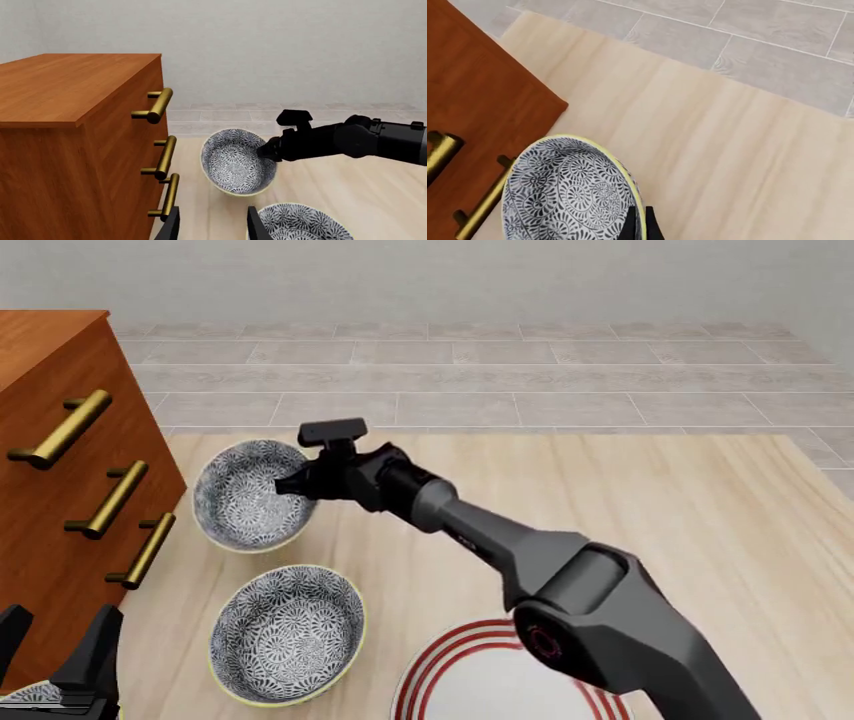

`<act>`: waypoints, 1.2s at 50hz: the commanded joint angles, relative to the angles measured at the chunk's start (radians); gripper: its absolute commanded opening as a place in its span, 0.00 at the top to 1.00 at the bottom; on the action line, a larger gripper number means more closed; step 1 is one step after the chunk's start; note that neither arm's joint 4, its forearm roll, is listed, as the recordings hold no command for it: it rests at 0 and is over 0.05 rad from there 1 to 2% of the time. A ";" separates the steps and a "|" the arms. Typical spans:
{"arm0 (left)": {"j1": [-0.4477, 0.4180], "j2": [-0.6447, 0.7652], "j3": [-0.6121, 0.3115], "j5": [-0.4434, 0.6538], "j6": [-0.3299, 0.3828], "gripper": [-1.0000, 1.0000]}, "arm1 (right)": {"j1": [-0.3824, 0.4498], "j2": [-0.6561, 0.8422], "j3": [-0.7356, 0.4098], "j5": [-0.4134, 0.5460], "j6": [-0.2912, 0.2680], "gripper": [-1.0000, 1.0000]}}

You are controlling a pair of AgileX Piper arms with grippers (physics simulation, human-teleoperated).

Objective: Pick up the bowl and put it in the front on the plate.

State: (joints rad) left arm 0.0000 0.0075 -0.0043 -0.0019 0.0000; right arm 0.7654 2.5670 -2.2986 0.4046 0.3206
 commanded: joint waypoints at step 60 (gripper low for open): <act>0.000 0.000 0.000 0.000 0.000 0.00 | -0.120 -0.234 0.111 0.066 0.030 1.00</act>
State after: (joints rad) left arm 0.0000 0.0075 -0.0043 -0.0019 0.0000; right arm 0.6579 2.3676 -2.1952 0.4414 0.3400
